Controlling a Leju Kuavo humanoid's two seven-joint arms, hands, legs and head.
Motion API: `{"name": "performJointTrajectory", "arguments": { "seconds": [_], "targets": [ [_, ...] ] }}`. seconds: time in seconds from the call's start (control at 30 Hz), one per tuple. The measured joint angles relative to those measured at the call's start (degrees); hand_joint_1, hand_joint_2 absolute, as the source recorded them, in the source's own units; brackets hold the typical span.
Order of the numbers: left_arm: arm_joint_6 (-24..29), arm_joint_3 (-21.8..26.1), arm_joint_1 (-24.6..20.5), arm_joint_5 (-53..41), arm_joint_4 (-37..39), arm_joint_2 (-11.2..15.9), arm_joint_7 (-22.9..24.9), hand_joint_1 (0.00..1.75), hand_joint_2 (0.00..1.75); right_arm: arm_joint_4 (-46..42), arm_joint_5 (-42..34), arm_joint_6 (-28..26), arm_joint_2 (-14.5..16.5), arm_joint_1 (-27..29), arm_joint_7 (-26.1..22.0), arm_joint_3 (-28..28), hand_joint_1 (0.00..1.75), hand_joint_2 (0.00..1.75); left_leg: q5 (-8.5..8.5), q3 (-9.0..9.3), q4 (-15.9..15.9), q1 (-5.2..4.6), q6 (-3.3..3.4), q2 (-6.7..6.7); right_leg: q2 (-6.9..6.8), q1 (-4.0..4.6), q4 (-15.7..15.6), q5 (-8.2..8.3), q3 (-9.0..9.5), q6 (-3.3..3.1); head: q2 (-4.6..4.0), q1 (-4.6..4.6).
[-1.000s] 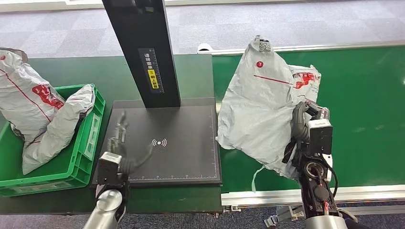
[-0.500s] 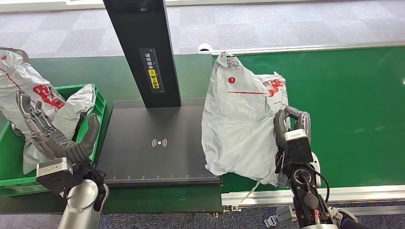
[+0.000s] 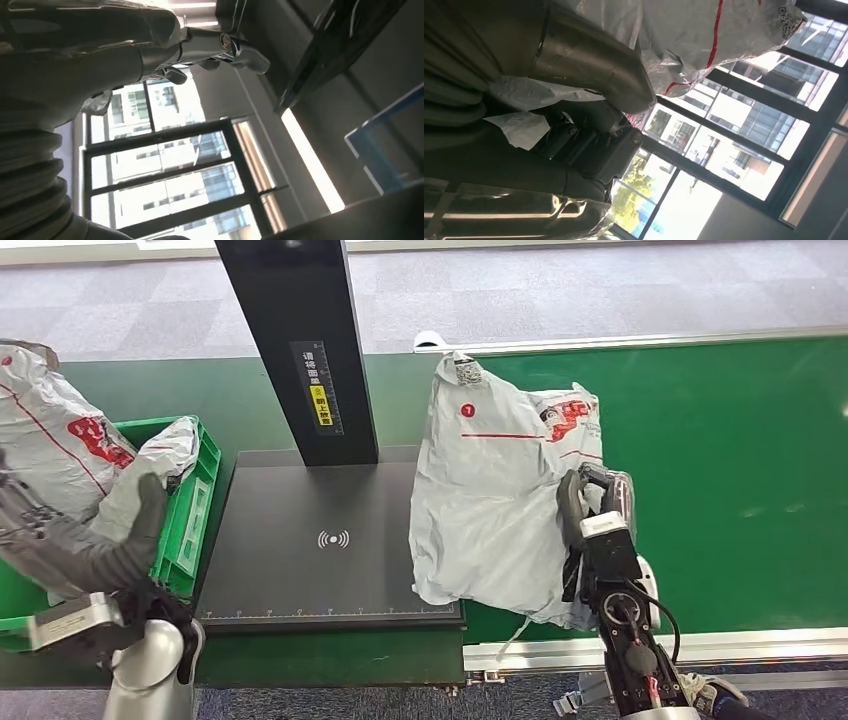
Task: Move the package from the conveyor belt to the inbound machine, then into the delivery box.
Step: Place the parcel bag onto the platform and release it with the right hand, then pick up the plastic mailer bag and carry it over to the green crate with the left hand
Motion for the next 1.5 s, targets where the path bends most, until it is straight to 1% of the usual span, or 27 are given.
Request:
{"name": "performJointTrajectory", "arguments": {
  "seconds": [0.1,0.27,0.4,0.53,0.67,0.8,0.87,0.9,0.93,1.0,1.03,1.1,1.13,1.17,1.2,1.27,1.3,1.33,1.4,1.5],
  "targets": [
    [0.0,1.18,0.05,1.21,-4.02,-1.21,0.0,0.0,1.75,2.14,1.02,0.5,0.9,-2.8,0.42,3.31,1.75,1.75,0.0,0.02,0.0,0.0,0.0,-0.02,-0.01,0.0,-0.01,0.0,0.0,0.0,0.0,-0.01],
    [-0.01,-0.62,-0.04,4.02,-4.34,-1.32,0.0,0.0,1.75,7.48,4.95,0.92,2.91,-7.7,2.36,11.25,1.75,1.75,0.03,0.06,0.0,0.02,-0.03,-0.02,-0.01,0.03,0.0,0.0,0.0,-0.01,0.0,-0.01],
    [-0.02,-4.33,-0.98,6.37,-1.4,-0.63,0.0,0.0,1.75,12.76,10.91,3.58,5.51,-12.09,5.85,18.3,1.75,1.75,0.05,0.06,0.0,0.02,-0.04,-0.02,0.0,0.03,0.01,0.01,0.0,-0.02,0.0,0.01],
    [-0.02,-8.06,-3.01,7.56,2.47,0.08,0.0,0.0,1.75,19.37,14.28,6.37,9.55,-16.96,8.46,23.88,1.75,1.75,0.05,0.07,0.0,0.02,-0.04,-0.02,-0.01,0.03,0.01,0.01,0.0,-0.02,0.0,-0.01],
    [-0.17,-10.82,-4.5,8.84,5.12,0.68,0.0,0.0,1.75,24.74,15.41,8.02,12.82,-20.22,9.63,26.79,1.75,1.75,0.05,0.06,0.0,0.01,-0.04,-0.02,-0.01,0.04,0.01,0.01,-0.01,-0.01,0.0,0.0],
    [-0.91,-12.39,-5.76,9.47,7.56,1.09,0.0,0.0,1.75,28.2,16.69,10.54,14.46,-22.18,10.58,28.73,1.75,1.75,0.05,0.05,0.0,0.01,-0.04,-0.02,-0.01,0.03,0.0,0.01,-0.01,-0.01,0.0,0.01],
    [-1.0,-12.95,-6.21,9.29,8.69,1.23,0.0,0.0,1.75,29.57,17.53,12.34,14.89,-22.68,11.63,29.68,1.61,1.75,0.05,0.05,0.0,0.0,-0.04,-0.02,-0.01,0.03,0.0,0.01,-0.01,-0.01,0.0,0.01],
    [-0.85,-13.25,-6.46,8.98,9.28,1.31,0.0,0.0,1.75,30.31,17.96,13.12,15.05,-22.9,12.56,30.22,1.23,1.75,0.05,0.05,0.0,0.0,-0.04,-0.02,-0.01,0.02,0.0,0.01,-0.01,-0.01,0.0,0.0],
    [-0.67,-13.62,-6.72,8.54,9.88,1.41,0.0,0.0,1.75,31.11,18.27,13.64,15.23,-23.1,13.8,30.77,0.8,1.75,0.05,0.06,0.0,0.0,-0.04,-0.02,-0.01,0.02,0.0,0.01,-0.01,-0.01,0.0,0.01],
    [-0.44,-14.26,-7.03,7.76,10.72,1.57,0.0,0.0,1.75,32.33,18.18,13.39,15.48,-23.29,16.34,31.47,0.06,1.75,0.05,0.06,0.0,0.0,-0.04,-0.02,-0.01,0.02,0.0,0.01,-0.01,-0.01,0.0,0.0],
    [-0.45,-14.45,-7.06,7.56,10.94,1.63,0.0,0.0,1.75,32.76,17.64,12.68,15.56,-23.32,17.44,31.57,0.0,1.75,0.05,0.06,0.0,0.0,-0.04,-0.01,0.0,0.02,0.0,0.01,-0.01,-0.01,0.0,-0.01],
    [-0.61,-14.55,-7.03,7.46,11.15,1.71,0.0,0.0,1.75,33.38,15.41,11.44,15.59,-23.43,18.84,31.16,0.0,1.75,0.05,0.06,0.0,0.01,-0.04,-0.02,0.0,0.03,0.0,0.01,-0.01,-0.01,0.0,-0.01],
    [-0.81,-14.56,-7.01,7.45,11.21,1.75,0.0,0.0,1.75,33.63,13.32,11.73,15.57,-23.5,19.18,30.51,0.0,1.75,0.05,0.07,0.0,0.01,-0.04,-0.02,0.0,0.03,0.0,0.01,-0.01,-0.01,0.0,-0.01],
    [-1.11,-14.56,-7.0,7.43,11.26,1.78,0.0,0.0,1.75,33.82,10.41,13.11,15.52,-23.56,19.33,29.48,0.0,1.75,0.05,0.07,0.0,0.01,-0.04,-0.02,0.0,0.03,0.0,0.01,-0.02,-0.01,0.0,-0.01],
    [-1.45,-14.57,-6.99,7.4,11.35,1.8,0.0,0.0,1.75,33.97,6.32,15.79,15.41,-23.6,19.37,27.94,0.0,1.75,0.05,0.07,0.0,0.0,-0.04,-0.02,-0.01,0.03,0.0,0.01,-0.02,-0.01,0.0,-0.01],
    [-2.0,-14.57,-6.99,7.34,11.61,1.82,0.0,0.0,1.75,34.14,-2.68,22.46,15.07,-23.59,19.3,23.77,0.0,1.75,0.05,0.06,0.01,0.0,-0.04,-0.03,-0.01,0.02,0.0,0.01,-0.02,-0.01,0.0,0.0],
    [-2.11,-14.56,-6.99,7.32,11.76,1.84,0.0,0.0,1.75,34.18,-6.41,25.0,14.86,-23.58,19.28,21.31,0.0,1.75,0.05,0.06,0.01,0.0,-0.04,-0.03,-0.01,0.02,0.0,0.01,-0.02,-0.01,0.0,0.01],
    [-2.16,-14.56,-6.99,7.3,11.89,1.85,0.0,0.0,1.75,34.19,-8.68,26.42,14.66,-23.59,19.26,19.09,0.0,1.75,0.05,0.06,0.01,0.0,-0.04,-0.02,-0.01,0.01,0.0,0.01,-0.01,-0.01,0.0,0.01],
    [-2.21,-14.55,-7.0,7.27,12.08,1.87,0.0,0.0,1.75,34.21,-10.43,27.47,14.28,-23.61,19.23,15.6,0.0,1.75,0.05,0.06,0.01,-0.01,-0.04,0.0,0.0,0.0,0.0,0.02,-0.01,-0.01,0.0,0.01],
    [-2.23,-14.55,-7.0,7.27,12.21,1.87,0.0,0.0,1.75,34.26,-10.65,27.88,13.98,-23.55,19.21,12.77,0.0,1.75,0.04,0.06,0.01,-0.01,-0.04,0.0,0.0,0.0,0.0,0.02,-0.02,0.0,0.0,0.01]
  ]
}}
